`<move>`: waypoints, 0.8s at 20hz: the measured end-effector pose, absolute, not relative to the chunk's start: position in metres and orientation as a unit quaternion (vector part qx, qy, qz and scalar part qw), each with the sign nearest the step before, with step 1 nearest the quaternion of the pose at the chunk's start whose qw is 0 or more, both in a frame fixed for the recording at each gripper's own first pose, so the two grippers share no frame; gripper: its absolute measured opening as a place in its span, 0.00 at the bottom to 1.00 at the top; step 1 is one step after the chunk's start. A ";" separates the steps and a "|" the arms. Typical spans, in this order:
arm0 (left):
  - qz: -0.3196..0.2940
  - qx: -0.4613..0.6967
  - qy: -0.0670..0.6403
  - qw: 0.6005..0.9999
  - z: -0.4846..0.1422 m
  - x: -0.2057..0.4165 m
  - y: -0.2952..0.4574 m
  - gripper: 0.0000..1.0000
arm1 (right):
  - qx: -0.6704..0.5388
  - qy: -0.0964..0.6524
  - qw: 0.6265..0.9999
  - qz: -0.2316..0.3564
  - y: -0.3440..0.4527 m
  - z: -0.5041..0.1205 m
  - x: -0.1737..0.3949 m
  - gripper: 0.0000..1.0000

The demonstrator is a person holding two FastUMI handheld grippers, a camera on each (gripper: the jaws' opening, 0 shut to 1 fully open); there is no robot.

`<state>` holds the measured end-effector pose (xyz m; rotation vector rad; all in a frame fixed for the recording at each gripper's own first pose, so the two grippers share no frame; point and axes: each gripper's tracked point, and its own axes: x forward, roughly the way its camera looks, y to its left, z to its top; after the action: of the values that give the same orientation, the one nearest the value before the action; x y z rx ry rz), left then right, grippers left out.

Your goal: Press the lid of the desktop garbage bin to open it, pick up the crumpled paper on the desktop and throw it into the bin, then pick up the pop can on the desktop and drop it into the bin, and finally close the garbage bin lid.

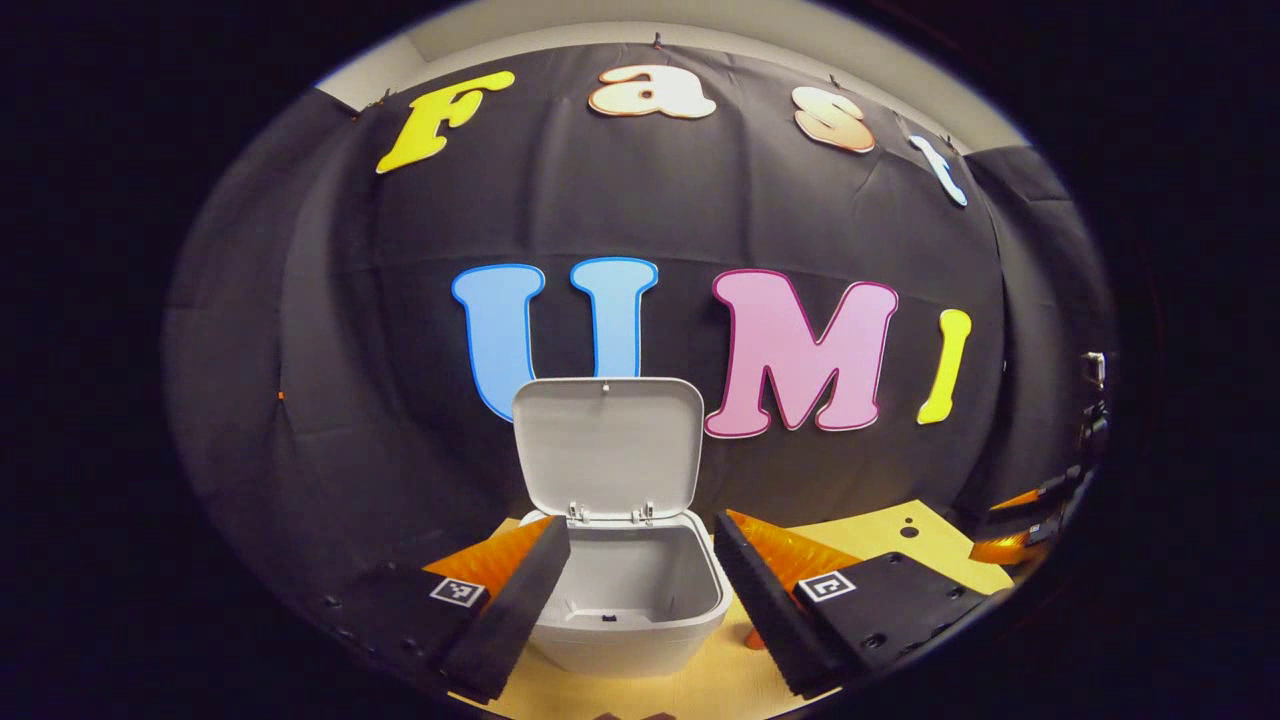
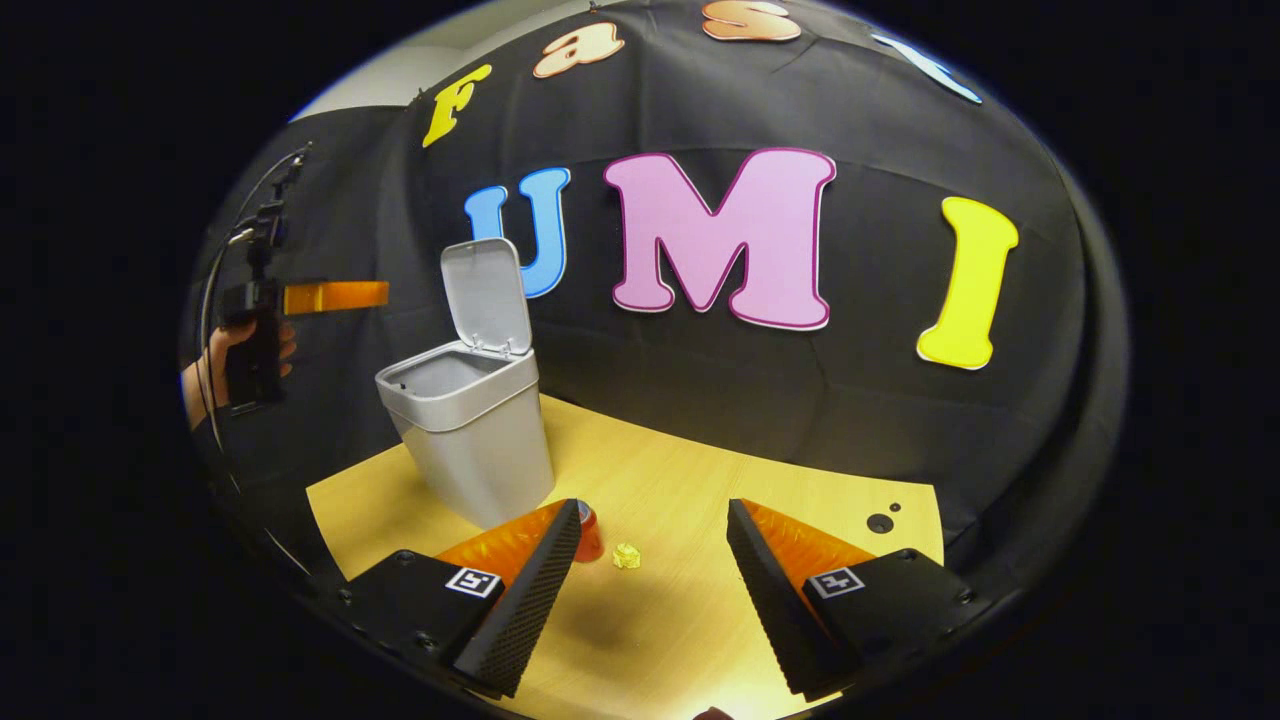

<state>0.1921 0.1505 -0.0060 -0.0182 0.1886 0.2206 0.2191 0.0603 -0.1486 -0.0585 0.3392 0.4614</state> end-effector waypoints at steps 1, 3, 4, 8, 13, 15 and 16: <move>0.124 -0.010 0.087 0.988 -0.002 0.180 0.150 0.98 | -0.030 0.176 0.956 0.233 0.063 -0.159 0.225 0.95; 0.133 -0.004 0.079 0.988 0.006 0.156 0.138 0.97 | -0.035 0.200 0.949 0.241 0.066 -0.184 0.239 0.95; 0.135 0.001 0.073 0.988 0.012 0.143 0.131 0.96 | -0.039 0.213 0.945 0.246 0.069 -0.198 0.247 0.95; 0.146 0.011 0.075 0.986 0.018 0.096 0.110 0.96 | -0.055 0.283 0.923 0.254 0.082 -0.267 0.272 0.95; 0.159 0.018 0.062 0.985 0.029 0.058 0.091 0.96 | -0.067 0.348 0.900 0.253 0.113 -0.338 0.290 0.95; 0.158 0.023 0.066 0.985 0.027 0.045 0.088 0.96 | -0.074 0.383 0.887 0.246 0.122 -0.370 0.295 0.95; 0.156 0.025 0.068 0.985 0.027 0.040 0.087 0.96 | -0.074 0.399 0.882 0.240 0.125 -0.382 0.297 0.96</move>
<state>0.0401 0.0872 0.0274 0.0509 0.1375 0.3145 0.2973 0.1249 -0.3823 -0.1546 0.8321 0.5003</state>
